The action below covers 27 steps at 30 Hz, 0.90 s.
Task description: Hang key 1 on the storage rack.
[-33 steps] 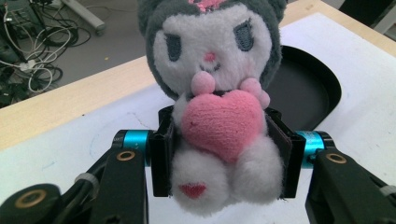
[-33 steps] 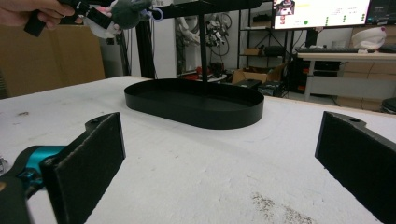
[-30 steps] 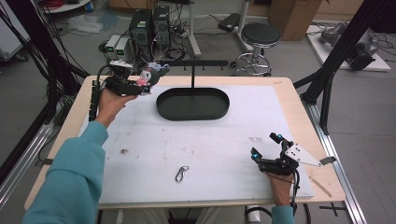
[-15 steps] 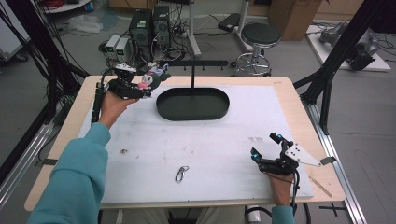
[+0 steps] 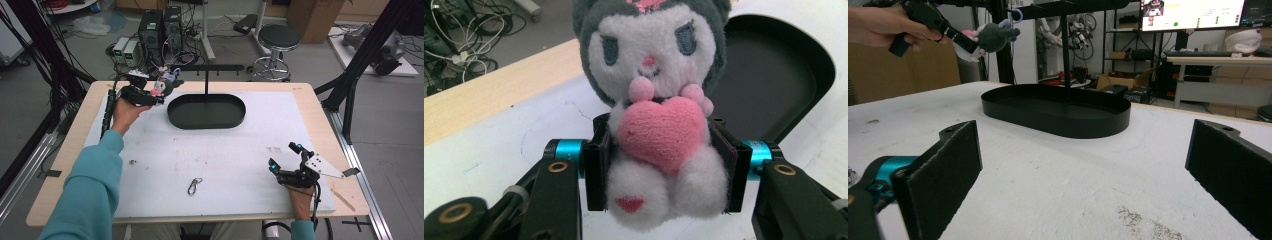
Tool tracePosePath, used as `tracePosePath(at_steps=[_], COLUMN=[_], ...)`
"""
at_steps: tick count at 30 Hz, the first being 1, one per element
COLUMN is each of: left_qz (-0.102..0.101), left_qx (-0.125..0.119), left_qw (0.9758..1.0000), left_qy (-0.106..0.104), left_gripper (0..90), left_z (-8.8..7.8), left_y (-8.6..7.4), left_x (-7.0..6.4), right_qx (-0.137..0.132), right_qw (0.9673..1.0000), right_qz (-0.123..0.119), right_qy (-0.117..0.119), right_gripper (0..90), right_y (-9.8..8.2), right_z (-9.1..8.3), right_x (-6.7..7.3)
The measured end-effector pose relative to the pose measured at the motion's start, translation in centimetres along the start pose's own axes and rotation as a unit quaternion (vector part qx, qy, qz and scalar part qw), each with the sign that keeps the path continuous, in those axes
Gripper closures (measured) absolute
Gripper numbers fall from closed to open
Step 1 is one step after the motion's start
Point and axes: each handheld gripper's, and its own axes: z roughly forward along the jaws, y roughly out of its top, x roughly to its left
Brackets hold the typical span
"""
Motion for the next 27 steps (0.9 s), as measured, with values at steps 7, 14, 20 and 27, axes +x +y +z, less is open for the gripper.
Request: tracePosePath(at_steps=[7,14,20,27], left_qz=[0.014,0.085,0.076,0.089], left_qx=[0.009,-0.002,-0.065,-0.145], left_qw=[0.9999,0.9964,0.9937,0.981], left_qy=[0.003,-0.001,-0.05,-0.093], left_gripper=[50.2,17.4,1.7,1.7], left_z=[0.5,0.5,-1.0,-4.4], left_y=[0.0,-0.3,-0.5,-1.5], left_x=[-0.4,-0.6,-0.6,-2.2], right_qx=[0.0,0.0,-0.002,-0.001], right_qw=[1.0,1.0,1.0,1.0], right_qz=[0.001,0.002,0.0,0.002], right_qy=[0.0,0.001,-0.001,0.0], right_gripper=[0.7,0.7,0.7,0.7], right_y=[0.0,0.0,0.0,0.0], right_z=[0.0,0.0,0.0,0.0], right_x=[0.0,0.0,-0.1,0.0])
